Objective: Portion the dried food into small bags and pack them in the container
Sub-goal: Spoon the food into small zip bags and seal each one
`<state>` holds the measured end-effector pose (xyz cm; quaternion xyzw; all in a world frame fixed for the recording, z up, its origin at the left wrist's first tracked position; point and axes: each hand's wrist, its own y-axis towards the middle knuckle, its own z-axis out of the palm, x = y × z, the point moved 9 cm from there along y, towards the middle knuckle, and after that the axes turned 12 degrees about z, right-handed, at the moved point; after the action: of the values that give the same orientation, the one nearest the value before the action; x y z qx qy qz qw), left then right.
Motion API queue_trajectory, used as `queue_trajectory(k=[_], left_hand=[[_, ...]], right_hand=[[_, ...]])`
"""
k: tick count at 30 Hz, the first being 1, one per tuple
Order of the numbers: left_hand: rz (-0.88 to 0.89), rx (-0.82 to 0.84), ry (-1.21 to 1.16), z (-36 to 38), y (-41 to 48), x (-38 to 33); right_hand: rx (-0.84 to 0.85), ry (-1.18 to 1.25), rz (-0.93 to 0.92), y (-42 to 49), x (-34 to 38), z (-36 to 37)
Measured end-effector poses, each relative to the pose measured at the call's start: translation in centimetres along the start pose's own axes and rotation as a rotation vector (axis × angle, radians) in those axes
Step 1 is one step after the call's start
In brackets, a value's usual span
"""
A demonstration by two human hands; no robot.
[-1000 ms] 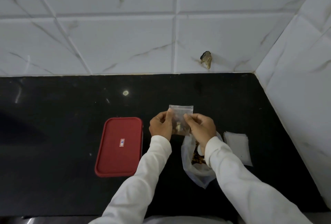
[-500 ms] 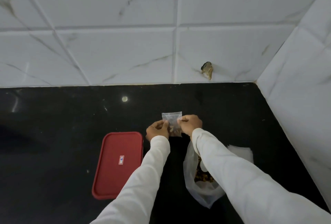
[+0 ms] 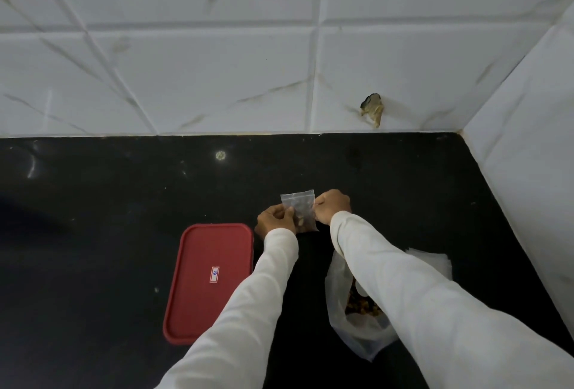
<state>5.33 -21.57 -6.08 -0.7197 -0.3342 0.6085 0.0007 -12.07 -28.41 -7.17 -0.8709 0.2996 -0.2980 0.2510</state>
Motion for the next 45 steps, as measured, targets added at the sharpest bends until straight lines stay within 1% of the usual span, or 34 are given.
queue_trajectory(k=[4,7,9,10,11,14,17,18,20,22,25,28,30,33,35,39,42,45], left_hand=[[0.043,0.021,0.003,0.1,-0.3,-0.7],[0.069,0.023,-0.038,0.0,-1.0,-1.4],[0.089,0.022,-0.036,-0.2,-1.7,-1.9],[0.122,0.018,0.008,-0.5,-2.1,-2.3],[0.16,0.015,0.056,-0.7,-2.6,-2.8],[0.282,0.043,0.066,-0.3,-4.8,-4.9],[0.415,0.171,-0.013,2.1,-8.4,-7.8],[0.445,0.242,-0.048,3.4,-9.7,-8.7],[0.475,0.394,-0.095,6.1,-12.3,-10.0],[0.458,0.526,-0.142,8.6,-14.8,-10.6],[0.369,0.656,-0.262,11.5,-18.5,-10.6],[0.305,0.733,-0.259,14.2,-21.8,-8.2],[0.3,0.745,-0.16,15.8,-23.3,-5.8],[0.301,0.716,0.019,17.0,-24.5,-2.6],[0.279,0.713,0.097,17.4,-25.2,-0.8],[0.235,0.731,0.241,17.8,-26.0,1.6],[0.215,0.723,0.294,17.9,-25.8,2.2],[0.185,0.724,0.324,18.1,-25.7,2.9]], right_hand=[[0.014,-0.008,0.0,-0.3,-0.2,-0.3],[-0.001,-0.036,-0.031,-1.0,-0.1,-1.2],[-0.016,-0.046,-0.073,-1.9,0.1,-2.6],[-0.019,-0.04,-0.112,-2.7,0.3,-3.4],[-0.023,-0.009,-0.163,-3.7,0.4,-4.5],[0.042,0.298,-0.213,-7.0,-1.2,-8.1],[0.088,0.54,-0.278,-10.9,-4.3,-12.1],[0.098,0.607,-0.296,-12.1,-5.6,-13.4],[0.067,0.665,-0.308,-14.1,-8.3,-15.9],[0.022,0.718,-0.286,-14.6,-11.7,-17.5],[-0.064,0.796,-0.187,-13.6,-17.2,-18.6],[-0.189,0.743,-0.087,-11.6,-22.0,-18.4],[-0.266,0.643,-0.029,-10.5,-24.4,-17.8],[-0.32,0.5,0.028,-9.7,-26.6,-16.4],[-0.316,0.455,0.06,-9.4,-27.7,-15.3],[-0.233,0.392,0.129,-8.4,-29.5,-13.0],[-0.169,0.376,0.162,-7.9,-30.1,-11.8],[-0.159,0.389,0.167,-7.6,-30.4,-11.5]])
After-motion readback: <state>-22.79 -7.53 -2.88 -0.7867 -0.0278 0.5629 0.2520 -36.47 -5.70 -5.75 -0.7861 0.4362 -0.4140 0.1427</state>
